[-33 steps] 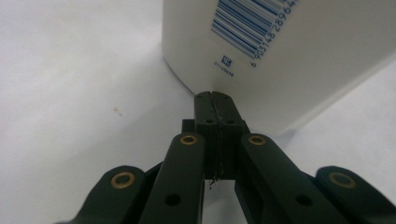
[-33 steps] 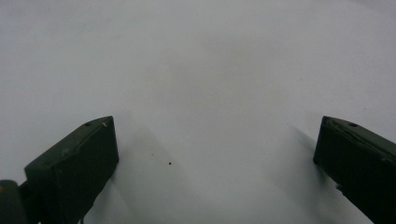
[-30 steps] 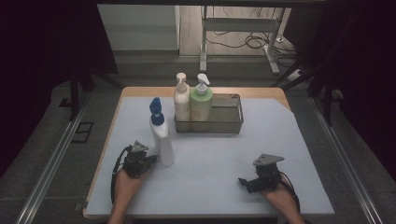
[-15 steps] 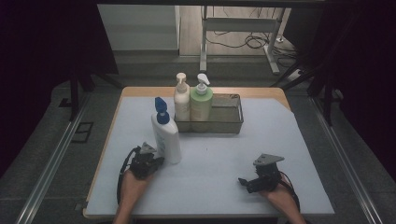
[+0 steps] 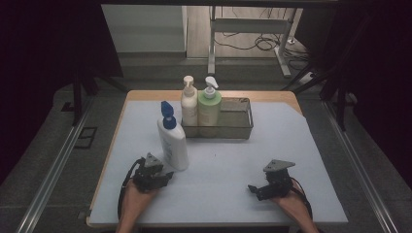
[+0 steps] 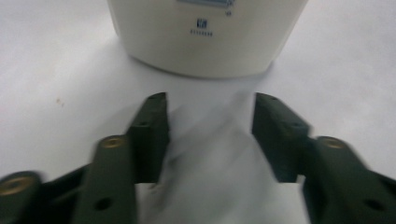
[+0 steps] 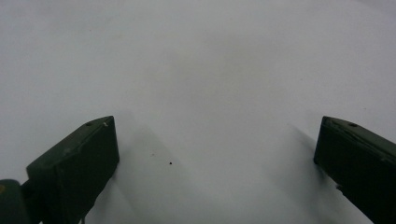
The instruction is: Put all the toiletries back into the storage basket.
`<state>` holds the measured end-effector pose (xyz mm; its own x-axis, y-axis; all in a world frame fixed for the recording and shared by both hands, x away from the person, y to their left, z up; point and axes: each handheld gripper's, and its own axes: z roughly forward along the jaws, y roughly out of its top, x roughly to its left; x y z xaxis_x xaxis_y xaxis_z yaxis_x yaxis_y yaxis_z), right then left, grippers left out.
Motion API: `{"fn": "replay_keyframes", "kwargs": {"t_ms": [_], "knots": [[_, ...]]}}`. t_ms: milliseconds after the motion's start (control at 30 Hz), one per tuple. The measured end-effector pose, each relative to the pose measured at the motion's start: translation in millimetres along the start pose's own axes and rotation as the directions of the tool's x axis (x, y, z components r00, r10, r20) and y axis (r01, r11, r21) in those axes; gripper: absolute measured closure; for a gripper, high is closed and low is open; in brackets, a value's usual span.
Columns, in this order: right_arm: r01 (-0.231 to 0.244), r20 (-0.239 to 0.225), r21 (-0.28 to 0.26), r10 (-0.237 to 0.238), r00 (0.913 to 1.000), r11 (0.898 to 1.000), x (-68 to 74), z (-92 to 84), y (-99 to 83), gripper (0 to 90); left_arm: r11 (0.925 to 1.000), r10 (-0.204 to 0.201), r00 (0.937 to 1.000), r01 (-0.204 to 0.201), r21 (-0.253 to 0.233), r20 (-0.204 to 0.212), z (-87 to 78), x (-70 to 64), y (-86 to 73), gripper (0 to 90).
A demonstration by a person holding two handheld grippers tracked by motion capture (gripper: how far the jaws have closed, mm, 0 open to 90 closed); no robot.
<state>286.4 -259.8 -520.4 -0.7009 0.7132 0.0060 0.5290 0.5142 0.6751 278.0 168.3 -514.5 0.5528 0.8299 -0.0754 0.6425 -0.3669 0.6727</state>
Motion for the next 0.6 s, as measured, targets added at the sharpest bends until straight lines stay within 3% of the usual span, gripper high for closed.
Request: {"fn": "replay_keyframes", "kwargs": {"t_ms": [200, 300, 600], "knots": [[-0.009, -0.009, 0.001, 0.009, 0.9999, 1.000, -0.6, -1.8, 1.7, 0.0, 0.9995, -0.033, 0.9994, 0.033, -0.001, -0.012, -7.5, -2.6, -12.1, 21.7], [0.002, -0.010, -0.012, -0.002, 0.9999, 1.000, 0.9, -4.1, 4.0, 0.0, 0.9996, -0.028, 0.9993, 0.029, 0.005, -0.024, -10.5, -5.3, -17.4, 13.1], [0.016, -0.032, -0.054, -0.018, 0.9993, 0.998, 7.0, -13.7, 20.1, 0.0, 0.9995, -0.029, 0.9986, 0.029, -0.011, -0.044, -12.6, -6.7, -25.0, 11.7]]}}
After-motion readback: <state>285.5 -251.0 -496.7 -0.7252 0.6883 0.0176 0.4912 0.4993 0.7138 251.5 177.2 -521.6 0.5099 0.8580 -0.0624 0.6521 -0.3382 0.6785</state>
